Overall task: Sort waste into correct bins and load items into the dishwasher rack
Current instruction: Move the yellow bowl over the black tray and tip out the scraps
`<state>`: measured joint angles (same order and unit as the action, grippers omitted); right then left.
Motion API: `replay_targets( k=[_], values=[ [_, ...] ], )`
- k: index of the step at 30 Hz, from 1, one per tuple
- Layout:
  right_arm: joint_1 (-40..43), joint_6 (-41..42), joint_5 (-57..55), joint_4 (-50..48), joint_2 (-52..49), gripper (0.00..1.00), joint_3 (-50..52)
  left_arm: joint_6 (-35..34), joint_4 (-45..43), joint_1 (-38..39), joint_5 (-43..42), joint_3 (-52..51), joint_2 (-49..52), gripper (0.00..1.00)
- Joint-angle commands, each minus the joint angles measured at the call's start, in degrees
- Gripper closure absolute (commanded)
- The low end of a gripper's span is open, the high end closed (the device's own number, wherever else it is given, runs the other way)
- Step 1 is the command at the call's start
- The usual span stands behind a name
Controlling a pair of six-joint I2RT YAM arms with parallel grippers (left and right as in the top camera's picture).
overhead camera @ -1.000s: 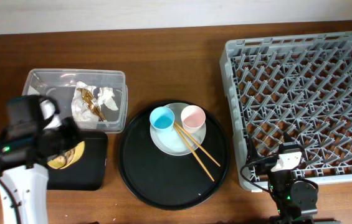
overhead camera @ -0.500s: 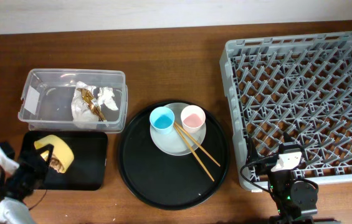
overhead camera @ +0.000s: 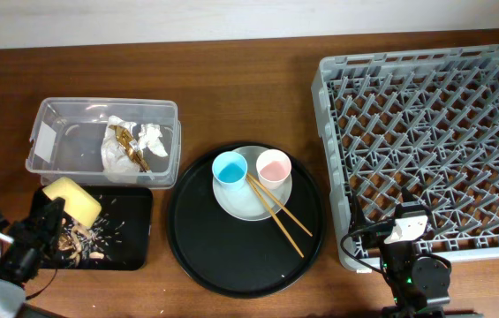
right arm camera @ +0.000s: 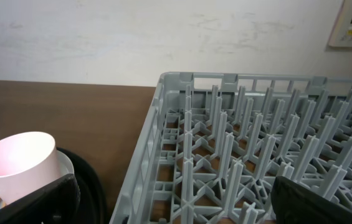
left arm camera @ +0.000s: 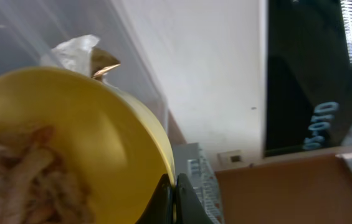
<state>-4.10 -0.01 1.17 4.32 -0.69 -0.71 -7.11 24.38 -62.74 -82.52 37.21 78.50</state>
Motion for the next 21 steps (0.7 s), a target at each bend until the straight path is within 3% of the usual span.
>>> replay_targets(
  k=[1, 9, 12, 16, 21],
  values=[
    [0.4, 0.0, 0.1, 0.0, 0.5, 0.01, 0.4, 0.6, -1.3, -0.8, -7.6, -0.2, 4.4, 1.0],
    [0.4, 0.0, 0.1, 0.0, 0.5, 0.01, 0.4, -5.0, -0.3, -3.9, -7.7, -0.2, 6.7, 0.97],
    [0.4, 0.0, 0.1, 0.0, 0.5, 0.01, 0.4, -5.0, 1.3, -4.1, -7.7, -0.2, 6.7, 0.95],
    [0.4, 0.0, 0.1, 0.0, 0.5, 0.01, 0.4, -1.4, 10.0, -3.3, -7.7, -0.2, 5.9, 0.93],
    [0.4, 0.0, 0.1, 0.0, 0.5, 0.01, 0.4, -1.2, 5.0, -4.1, -7.6, -0.2, 5.7, 0.93]
  ],
)
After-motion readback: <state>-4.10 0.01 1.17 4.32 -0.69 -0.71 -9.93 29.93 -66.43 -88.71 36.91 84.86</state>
